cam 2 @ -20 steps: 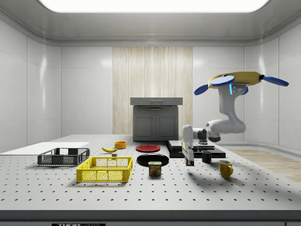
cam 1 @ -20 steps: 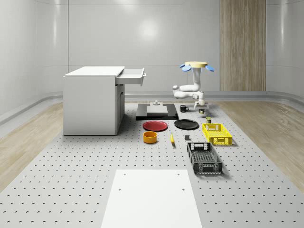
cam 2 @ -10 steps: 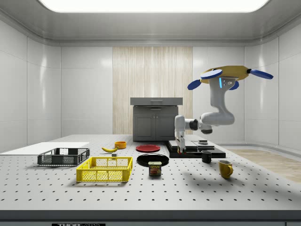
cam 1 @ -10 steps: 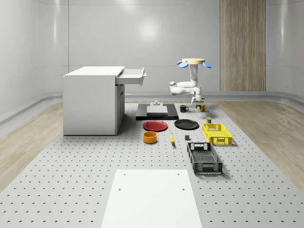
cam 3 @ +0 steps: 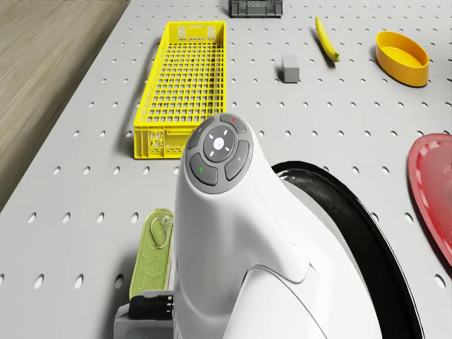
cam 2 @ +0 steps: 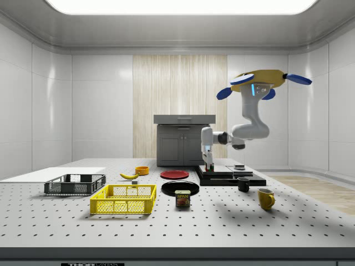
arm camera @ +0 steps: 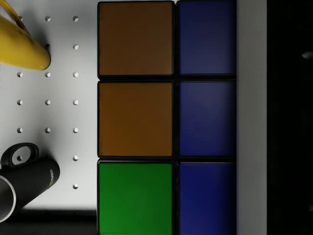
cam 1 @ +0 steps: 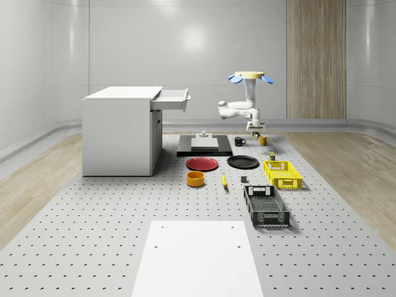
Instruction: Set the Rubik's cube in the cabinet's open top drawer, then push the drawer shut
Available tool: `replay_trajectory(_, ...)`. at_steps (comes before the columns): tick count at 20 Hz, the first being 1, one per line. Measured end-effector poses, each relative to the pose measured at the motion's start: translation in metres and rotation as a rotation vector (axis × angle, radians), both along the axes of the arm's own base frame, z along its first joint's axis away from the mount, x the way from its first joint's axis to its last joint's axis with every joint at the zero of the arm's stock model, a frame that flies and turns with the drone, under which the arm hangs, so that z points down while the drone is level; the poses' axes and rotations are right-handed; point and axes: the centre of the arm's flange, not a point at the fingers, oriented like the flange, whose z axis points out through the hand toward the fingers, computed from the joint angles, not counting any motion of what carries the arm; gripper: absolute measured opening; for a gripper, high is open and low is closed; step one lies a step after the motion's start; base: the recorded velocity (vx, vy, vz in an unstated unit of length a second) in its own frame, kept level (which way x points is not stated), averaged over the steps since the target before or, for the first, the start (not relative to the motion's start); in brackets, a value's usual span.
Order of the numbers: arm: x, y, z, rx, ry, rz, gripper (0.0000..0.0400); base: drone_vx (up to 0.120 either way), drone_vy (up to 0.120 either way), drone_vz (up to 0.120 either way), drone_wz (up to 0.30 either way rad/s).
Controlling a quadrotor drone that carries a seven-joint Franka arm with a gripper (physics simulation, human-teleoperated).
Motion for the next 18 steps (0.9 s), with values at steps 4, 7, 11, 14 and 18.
replay_trajectory(4,0.0,0.0,-0.0001,0.0,0.0,0.0,0.0325,0.04,-0.12,0.12,0.0)
replay_trajectory(7,0.0,0.0,-0.0001,0.0,0.0,0.0,0.0325,0.107,-0.12,0.12,0.0)
replay_trajectory(11,0.0,0.0,-0.0001,0.0,0.0,0.0,0.0325,0.05,-0.12,0.12,0.0)
replay_trajectory(14,0.0,0.0,-0.0001,0.0,0.0,0.0,0.0325,0.12,-0.12,0.12,0.0)
replay_trajectory(18,0.0,0.0,-0.0002,0.0,0.0,0.0,0.0325,0.12,-0.12,0.12,0.0)
